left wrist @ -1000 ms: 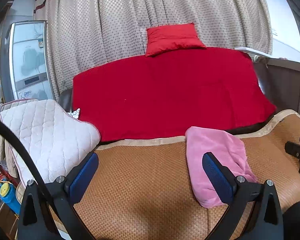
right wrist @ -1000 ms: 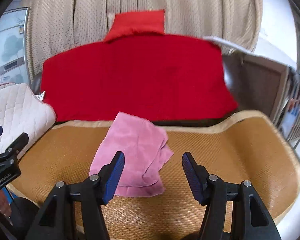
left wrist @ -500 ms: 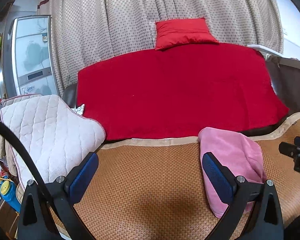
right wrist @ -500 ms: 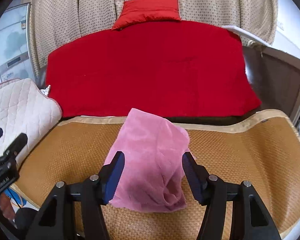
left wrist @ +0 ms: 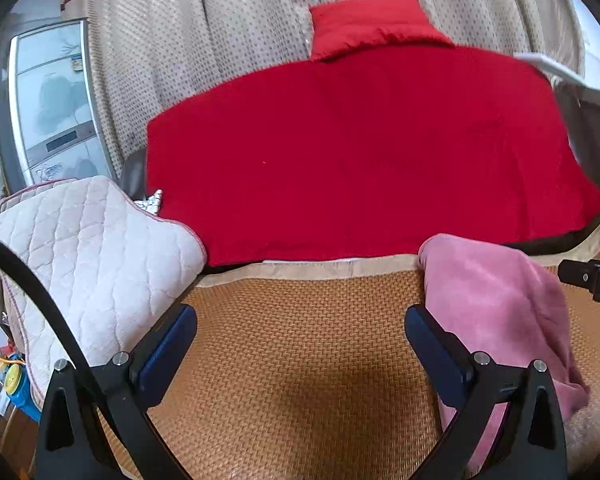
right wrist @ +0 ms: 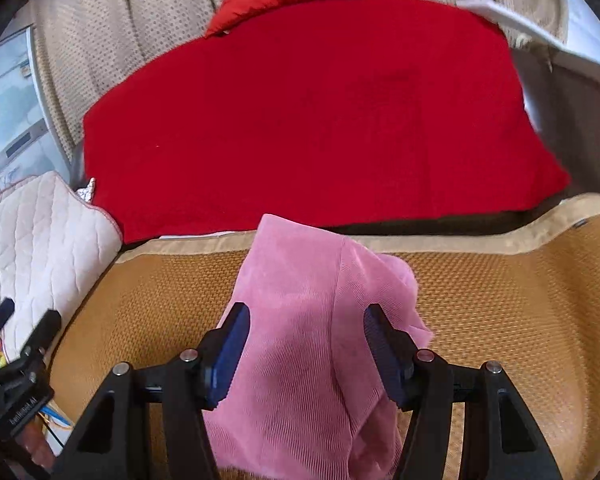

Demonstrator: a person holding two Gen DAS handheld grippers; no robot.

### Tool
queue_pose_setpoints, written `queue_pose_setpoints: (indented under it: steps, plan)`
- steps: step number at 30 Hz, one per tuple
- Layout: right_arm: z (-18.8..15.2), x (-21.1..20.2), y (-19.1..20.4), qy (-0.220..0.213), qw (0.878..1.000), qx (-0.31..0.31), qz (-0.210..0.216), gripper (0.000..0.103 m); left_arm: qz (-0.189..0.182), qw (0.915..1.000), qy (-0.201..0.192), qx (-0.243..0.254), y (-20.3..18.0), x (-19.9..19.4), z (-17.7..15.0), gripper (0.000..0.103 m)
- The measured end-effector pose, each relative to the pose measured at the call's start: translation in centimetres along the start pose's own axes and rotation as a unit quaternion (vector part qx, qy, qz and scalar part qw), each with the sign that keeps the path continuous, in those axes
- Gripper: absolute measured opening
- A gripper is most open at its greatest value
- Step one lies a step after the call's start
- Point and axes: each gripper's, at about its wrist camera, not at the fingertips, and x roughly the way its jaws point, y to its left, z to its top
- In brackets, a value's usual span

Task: Fold large clothes
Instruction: 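Move both open tools down toward the folded pink jacket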

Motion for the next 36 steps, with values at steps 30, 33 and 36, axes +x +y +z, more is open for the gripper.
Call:
queue_pose_setpoints:
  steps: [30, 33, 36]
  plan:
    - [-0.1, 13.0, -6.5, 0.116, 0.988, 0.088, 0.046, 0.04, -0.091, 0.9867, 0.098, 0.092, -9.7, 11.5, -3.4, 0.103]
    - [-0.3, 10.9, -6.6, 0.101, 0.989, 0.087, 0.06, 0.04, -0.101, 0.9874, 0.088, 0.084, -8.9, 9.9, -3.4, 0.103]
    - [-0.7, 8.6, -6.1, 0.094, 0.991, 0.066, 0.065, 0.04, -0.119, 0.9861, 0.073, 0.09, -8.3, 7.8, -3.3, 0.103]
